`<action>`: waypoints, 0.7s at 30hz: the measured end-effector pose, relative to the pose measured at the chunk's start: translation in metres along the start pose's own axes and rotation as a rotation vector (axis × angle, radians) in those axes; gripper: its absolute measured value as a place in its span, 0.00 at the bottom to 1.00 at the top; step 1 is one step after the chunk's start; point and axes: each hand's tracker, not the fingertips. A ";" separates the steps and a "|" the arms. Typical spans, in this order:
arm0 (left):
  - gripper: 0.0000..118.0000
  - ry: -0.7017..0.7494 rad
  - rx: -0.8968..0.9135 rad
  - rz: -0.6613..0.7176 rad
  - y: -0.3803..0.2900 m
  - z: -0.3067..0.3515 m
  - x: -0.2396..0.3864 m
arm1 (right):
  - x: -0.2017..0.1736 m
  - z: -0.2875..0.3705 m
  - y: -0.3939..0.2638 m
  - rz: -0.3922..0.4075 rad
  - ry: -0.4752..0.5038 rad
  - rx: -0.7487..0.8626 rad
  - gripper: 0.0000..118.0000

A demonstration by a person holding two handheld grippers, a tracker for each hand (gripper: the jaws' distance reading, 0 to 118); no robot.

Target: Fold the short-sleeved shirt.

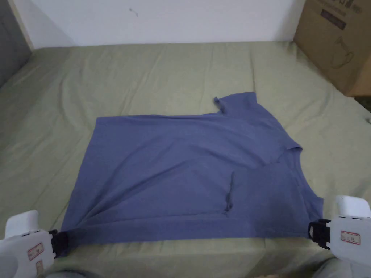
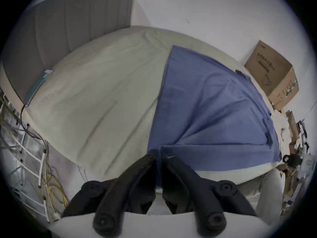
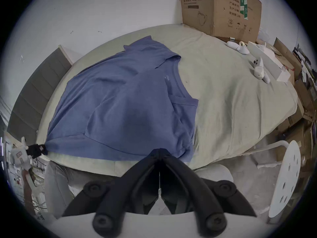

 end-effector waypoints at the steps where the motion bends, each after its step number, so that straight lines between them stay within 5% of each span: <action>1: 0.03 0.036 -0.040 -0.001 0.002 -0.003 0.003 | 0.001 0.000 0.000 -0.017 0.003 0.002 0.00; 4: 0.03 0.022 -0.009 -0.001 0.011 0.008 0.014 | 0.002 0.000 0.003 -0.013 0.027 0.011 0.01; 5: 0.03 0.034 -0.005 -0.026 0.013 0.012 0.017 | 0.000 -0.001 0.005 0.001 0.020 0.015 0.10; 7: 0.03 0.047 0.000 -0.076 0.015 0.018 0.023 | -0.003 -0.003 0.011 0.041 -0.009 0.031 0.55; 8: 0.03 0.045 -0.002 -0.080 0.015 0.019 0.026 | -0.004 -0.008 0.015 0.049 -0.019 0.026 0.56; 12: 0.03 0.037 -0.010 -0.061 0.015 0.020 0.025 | 0.002 -0.033 0.023 0.008 0.022 -0.060 0.54; 13: 0.03 0.037 -0.009 -0.056 0.015 0.020 0.026 | 0.004 -0.040 0.022 0.019 0.034 -0.090 0.38; 14: 0.03 0.036 -0.009 -0.052 0.015 0.019 0.021 | 0.004 -0.046 0.019 0.024 0.000 -0.108 0.10; 15: 0.03 0.037 -0.013 -0.047 0.015 0.020 0.021 | 0.003 -0.049 0.016 0.012 -0.058 -0.104 0.00; 21: 0.03 0.041 -0.023 -0.075 0.027 0.028 0.020 | 0.002 -0.024 0.026 0.012 0.026 -0.037 0.00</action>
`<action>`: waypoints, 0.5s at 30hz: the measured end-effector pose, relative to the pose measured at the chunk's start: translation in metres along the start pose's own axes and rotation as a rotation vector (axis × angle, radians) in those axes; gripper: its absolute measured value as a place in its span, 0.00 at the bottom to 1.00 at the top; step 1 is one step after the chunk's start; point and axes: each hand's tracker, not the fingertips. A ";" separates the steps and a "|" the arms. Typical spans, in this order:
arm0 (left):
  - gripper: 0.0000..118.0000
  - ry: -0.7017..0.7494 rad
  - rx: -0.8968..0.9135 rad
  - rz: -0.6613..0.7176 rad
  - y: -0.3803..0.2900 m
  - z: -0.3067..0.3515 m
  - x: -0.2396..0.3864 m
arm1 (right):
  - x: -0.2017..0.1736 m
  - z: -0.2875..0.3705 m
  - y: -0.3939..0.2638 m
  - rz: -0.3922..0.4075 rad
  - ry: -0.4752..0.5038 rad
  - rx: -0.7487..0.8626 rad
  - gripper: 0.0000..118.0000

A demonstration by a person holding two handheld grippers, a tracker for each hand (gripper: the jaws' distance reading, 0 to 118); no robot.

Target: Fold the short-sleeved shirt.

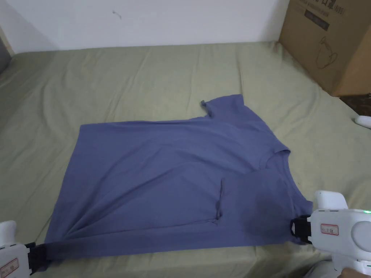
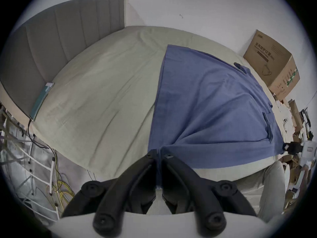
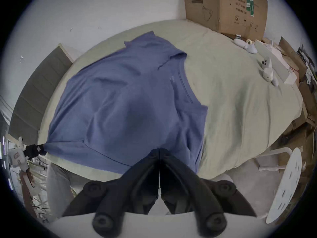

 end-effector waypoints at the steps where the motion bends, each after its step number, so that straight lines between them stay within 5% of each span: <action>1: 0.03 0.003 0.002 -0.012 0.002 0.001 0.001 | 0.001 0.001 0.004 -0.009 0.005 0.002 0.00; 11: 0.03 0.009 0.094 -0.087 0.096 -0.015 0.028 | -0.001 -0.001 0.106 -0.037 0.044 0.088 0.00; 15: 0.09 0.045 0.062 -0.158 0.129 -0.061 0.042 | -0.007 -0.044 0.140 0.036 -0.075 0.053 0.00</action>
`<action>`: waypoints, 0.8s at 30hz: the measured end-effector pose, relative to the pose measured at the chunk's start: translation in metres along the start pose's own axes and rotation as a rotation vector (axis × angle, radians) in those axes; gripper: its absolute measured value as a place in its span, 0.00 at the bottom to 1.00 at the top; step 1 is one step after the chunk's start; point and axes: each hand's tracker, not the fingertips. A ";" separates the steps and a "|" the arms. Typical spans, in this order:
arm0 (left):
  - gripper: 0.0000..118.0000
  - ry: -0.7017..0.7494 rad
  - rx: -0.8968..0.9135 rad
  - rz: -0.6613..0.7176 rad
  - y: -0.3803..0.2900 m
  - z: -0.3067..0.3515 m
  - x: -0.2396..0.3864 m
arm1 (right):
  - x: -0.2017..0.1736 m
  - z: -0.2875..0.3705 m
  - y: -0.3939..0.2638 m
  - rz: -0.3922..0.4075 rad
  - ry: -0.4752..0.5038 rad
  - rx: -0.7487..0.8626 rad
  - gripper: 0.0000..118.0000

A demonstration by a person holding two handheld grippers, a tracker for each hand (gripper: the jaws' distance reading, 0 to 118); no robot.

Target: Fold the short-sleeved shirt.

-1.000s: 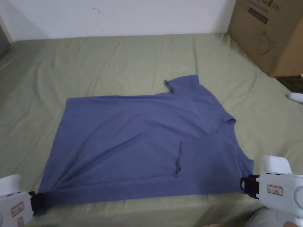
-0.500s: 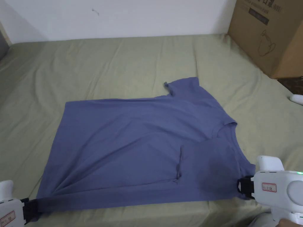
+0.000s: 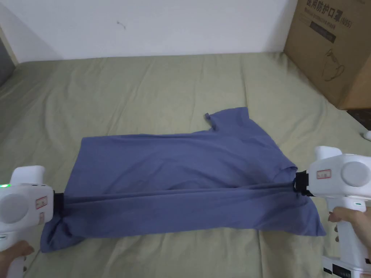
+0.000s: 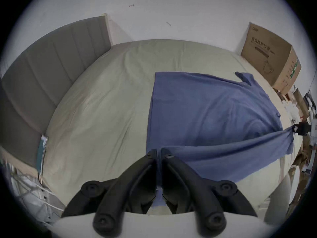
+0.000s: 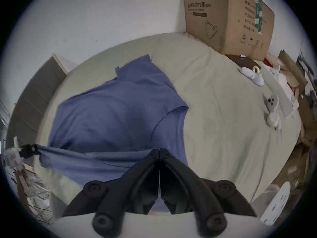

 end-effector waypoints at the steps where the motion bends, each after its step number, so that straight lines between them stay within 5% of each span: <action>1: 0.27 0.007 -0.005 -0.017 0.003 -0.011 0.003 | -0.002 -0.012 0.002 -0.012 -0.016 -0.019 0.01; 4: 0.47 0.091 -0.052 -0.047 0.006 -0.029 0.008 | -0.008 -0.027 0.001 0.010 -0.048 -0.059 0.12; 6: 0.84 0.057 -0.044 -0.018 0.000 -0.025 0.000 | -0.010 -0.021 -0.003 0.022 -0.050 -0.039 0.44; 9: 0.86 0.019 -0.026 0.033 -0.007 -0.006 -0.008 | -0.006 0.004 -0.010 0.019 0.002 0.000 0.46; 10: 0.79 0.008 -0.014 0.046 -0.013 0.003 -0.013 | -0.007 0.013 -0.014 0.026 0.008 0.015 0.44; 11: 0.61 -0.017 0.009 0.069 -0.018 0.013 -0.016 | -0.008 0.023 -0.019 0.038 0.014 0.035 0.36; 13: 0.00 -0.040 0.005 0.098 -0.034 0.029 -0.019 | -0.008 0.040 -0.033 0.042 0.021 0.070 0.00; 18: 0.00 -0.081 0.002 0.160 -0.075 0.048 -0.020 | -0.003 0.048 -0.065 -0.013 0.090 0.030 0.00; 19: 0.05 -0.084 0.016 0.184 -0.078 0.047 -0.021 | -0.002 0.048 -0.070 -0.022 0.098 0.027 0.00; 20: 0.21 -0.091 0.017 0.205 -0.078 0.045 -0.023 | -0.003 0.046 -0.073 -0.032 0.098 0.028 0.00; 22: 0.73 -0.112 -0.019 0.244 -0.076 0.033 -0.025 | -0.003 0.042 -0.078 -0.040 0.095 0.017 0.00; 24: 0.80 -0.132 -0.015 0.262 -0.075 0.018 -0.024 | -0.004 0.041 -0.083 -0.054 0.101 0.009 0.00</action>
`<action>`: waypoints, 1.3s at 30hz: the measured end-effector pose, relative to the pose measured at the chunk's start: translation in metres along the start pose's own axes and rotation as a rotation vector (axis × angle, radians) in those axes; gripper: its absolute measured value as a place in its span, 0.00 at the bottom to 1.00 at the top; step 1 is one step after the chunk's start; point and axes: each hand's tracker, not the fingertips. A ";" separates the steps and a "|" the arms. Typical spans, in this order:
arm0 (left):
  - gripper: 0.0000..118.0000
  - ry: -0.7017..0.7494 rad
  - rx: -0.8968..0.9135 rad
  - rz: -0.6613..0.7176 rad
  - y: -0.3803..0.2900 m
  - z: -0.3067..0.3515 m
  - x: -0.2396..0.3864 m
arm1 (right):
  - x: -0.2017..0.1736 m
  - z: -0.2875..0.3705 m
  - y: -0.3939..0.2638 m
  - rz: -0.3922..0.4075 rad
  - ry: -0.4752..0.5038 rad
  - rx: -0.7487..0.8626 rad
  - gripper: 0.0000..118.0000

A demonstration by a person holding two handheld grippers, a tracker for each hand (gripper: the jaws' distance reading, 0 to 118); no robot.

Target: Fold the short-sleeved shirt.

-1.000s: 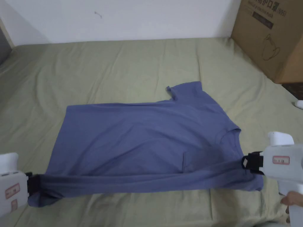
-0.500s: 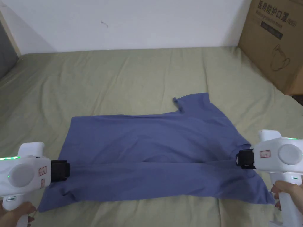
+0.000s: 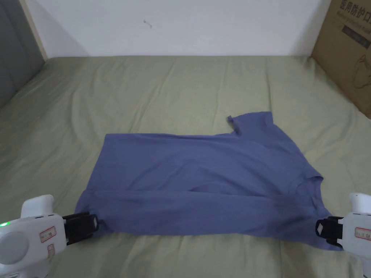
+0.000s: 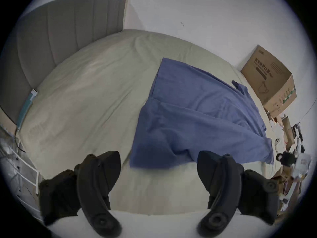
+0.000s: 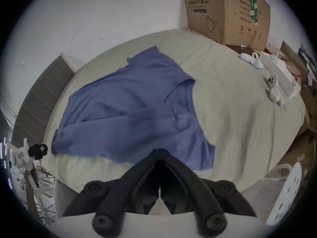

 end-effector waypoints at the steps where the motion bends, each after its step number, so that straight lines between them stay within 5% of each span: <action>1: 0.71 -0.004 -0.004 0.002 0.001 -0.009 0.000 | 0.001 0.000 -0.003 -0.007 0.011 -0.001 0.00; 3: 0.30 0.038 -0.094 0.000 -0.002 -0.038 -0.002 | -0.001 0.002 -0.007 -0.015 0.018 -0.002 0.00; 6: 0.06 0.057 -0.093 -0.012 -0.007 -0.050 -0.006 | -0.001 0.006 -0.012 -0.009 0.012 -0.007 0.00; 8: 0.06 -0.042 -0.098 0.044 0.004 -0.040 -0.003 | 0.002 0.013 -0.012 -0.021 -0.004 0.009 0.14; 10: 0.06 0.037 -0.092 -0.065 0.006 -0.036 0.002 | 0.010 0.018 -0.009 -0.039 -0.006 0.043 0.28; 12: 0.06 0.043 -0.102 -0.078 0.006 -0.038 0.006 | 0.022 0.014 0.000 -0.073 -0.026 0.042 0.71; 13: 0.06 0.043 -0.103 -0.081 0.004 -0.036 0.007 | 0.028 0.012 0.003 -0.105 -0.027 0.066 0.73; 18: 0.06 0.037 -0.099 -0.073 -0.003 -0.028 0.007 | 0.054 -0.050 0.002 -0.209 -0.074 -0.073 0.68; 19: 0.06 0.036 -0.098 -0.073 -0.003 -0.027 0.007 | 0.053 -0.061 -0.004 -0.224 -0.103 -0.139 0.47; 21: 0.06 0.032 -0.100 -0.072 -0.002 -0.023 0.007 | 0.039 -0.060 -0.012 -0.144 -0.168 -0.058 0.38; 23: 0.06 0.026 -0.091 -0.074 0.000 -0.016 0.007 | 0.028 -0.049 -0.003 -0.087 -0.153 -0.057 0.07; 30: 0.06 0.010 -0.043 -0.115 0.014 0.016 0.009 | 0.031 -0.013 0.023 -0.102 -0.073 0.012 0.07; 34: 0.06 0.058 -0.020 -0.220 0.002 0.042 0.013 | 0.032 0.029 0.014 -0.009 -0.087 0.048 0.07; 39: 0.06 0.068 -0.124 -0.179 -0.039 0.028 -0.005 | 0.058 0.021 -0.028 -0.066 -0.086 -0.073 0.07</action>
